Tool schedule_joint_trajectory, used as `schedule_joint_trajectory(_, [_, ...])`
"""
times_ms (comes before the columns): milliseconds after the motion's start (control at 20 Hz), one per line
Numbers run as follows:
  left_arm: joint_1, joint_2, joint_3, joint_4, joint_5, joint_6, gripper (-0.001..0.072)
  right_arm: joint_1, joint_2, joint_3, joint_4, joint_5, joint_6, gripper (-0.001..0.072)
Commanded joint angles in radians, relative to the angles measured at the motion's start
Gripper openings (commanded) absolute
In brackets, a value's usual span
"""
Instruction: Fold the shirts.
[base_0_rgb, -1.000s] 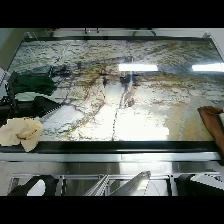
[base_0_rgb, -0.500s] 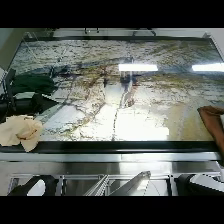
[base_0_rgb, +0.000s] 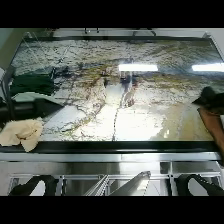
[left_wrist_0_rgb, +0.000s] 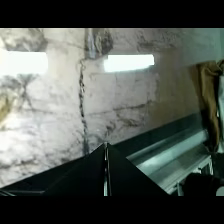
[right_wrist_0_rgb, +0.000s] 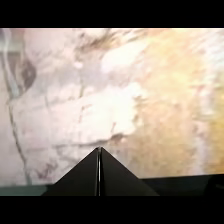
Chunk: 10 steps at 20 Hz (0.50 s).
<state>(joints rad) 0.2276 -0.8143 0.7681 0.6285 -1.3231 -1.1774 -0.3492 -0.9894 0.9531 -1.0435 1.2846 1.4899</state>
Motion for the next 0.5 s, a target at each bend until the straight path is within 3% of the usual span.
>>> schedule_joint_trajectory(0, [-0.12,0.148,-0.222,0.001,0.036,-0.022,0.0008,0.286,0.182,-0.307,0.061,-0.058,-0.025,0.0012])
schedule_joint_trajectory(200, [-0.247,0.282,-0.404,-0.001,0.15,-0.094,0.0016,0.482,0.239,-0.484,0.061,-0.208,0.028,0.0011])
schedule_joint_trajectory(450, [-0.301,0.323,-0.441,-0.002,0.173,-0.134,0.0016,0.499,0.23,-0.484,0.062,-0.245,0.028,0.0012])
